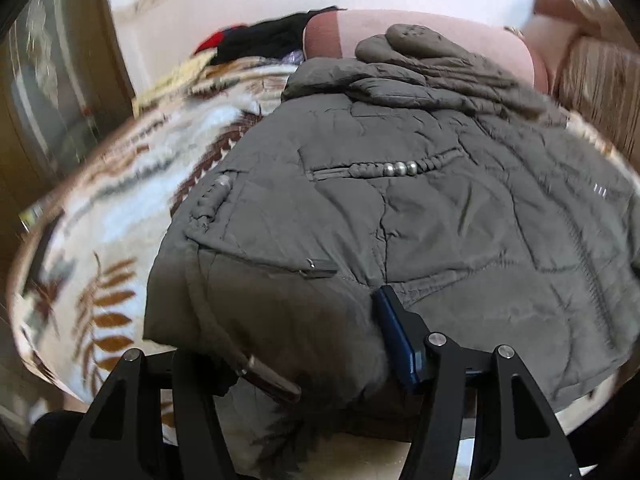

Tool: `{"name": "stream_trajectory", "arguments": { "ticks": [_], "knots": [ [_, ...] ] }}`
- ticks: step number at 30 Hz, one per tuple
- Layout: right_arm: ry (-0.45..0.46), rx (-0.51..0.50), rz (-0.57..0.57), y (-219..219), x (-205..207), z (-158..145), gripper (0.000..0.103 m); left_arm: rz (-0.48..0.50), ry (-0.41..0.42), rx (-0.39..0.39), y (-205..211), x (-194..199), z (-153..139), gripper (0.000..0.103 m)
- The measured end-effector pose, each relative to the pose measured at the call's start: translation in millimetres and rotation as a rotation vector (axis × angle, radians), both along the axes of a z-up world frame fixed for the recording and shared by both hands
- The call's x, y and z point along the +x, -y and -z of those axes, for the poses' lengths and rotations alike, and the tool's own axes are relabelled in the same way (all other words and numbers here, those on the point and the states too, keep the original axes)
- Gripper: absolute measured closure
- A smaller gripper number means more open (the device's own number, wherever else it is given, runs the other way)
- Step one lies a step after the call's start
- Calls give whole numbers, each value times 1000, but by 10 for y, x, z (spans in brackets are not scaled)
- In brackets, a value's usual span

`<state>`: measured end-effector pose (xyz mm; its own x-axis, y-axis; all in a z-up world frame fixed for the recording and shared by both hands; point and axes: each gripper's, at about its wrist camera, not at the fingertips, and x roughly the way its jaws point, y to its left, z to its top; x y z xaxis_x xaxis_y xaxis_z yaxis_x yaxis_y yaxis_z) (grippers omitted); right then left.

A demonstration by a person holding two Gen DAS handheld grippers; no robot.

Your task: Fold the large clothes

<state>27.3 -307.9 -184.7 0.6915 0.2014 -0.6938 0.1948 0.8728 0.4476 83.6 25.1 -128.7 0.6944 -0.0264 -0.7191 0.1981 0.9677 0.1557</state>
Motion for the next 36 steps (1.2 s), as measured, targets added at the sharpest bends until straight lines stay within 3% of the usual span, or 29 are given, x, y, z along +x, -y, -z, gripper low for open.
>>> {"name": "stream_trajectory", "arguments": {
  "ticks": [9, 17, 29, 36],
  "knots": [
    [-7, -10, 13, -8, 30, -29, 59, -25, 4, -7, -34, 26, 20, 40],
    [-19, -74, 18, -77, 37, -86, 58, -70, -20, -42, -104, 45, 54, 26],
    [-30, -258, -2, -245, 54, -168, 57, -65, 9, -6, -67, 15, 61, 26],
    [-19, -311, -9, -301, 47, -193, 65, -56, 22, 13, -42, 3, 53, 27]
  ]
}}
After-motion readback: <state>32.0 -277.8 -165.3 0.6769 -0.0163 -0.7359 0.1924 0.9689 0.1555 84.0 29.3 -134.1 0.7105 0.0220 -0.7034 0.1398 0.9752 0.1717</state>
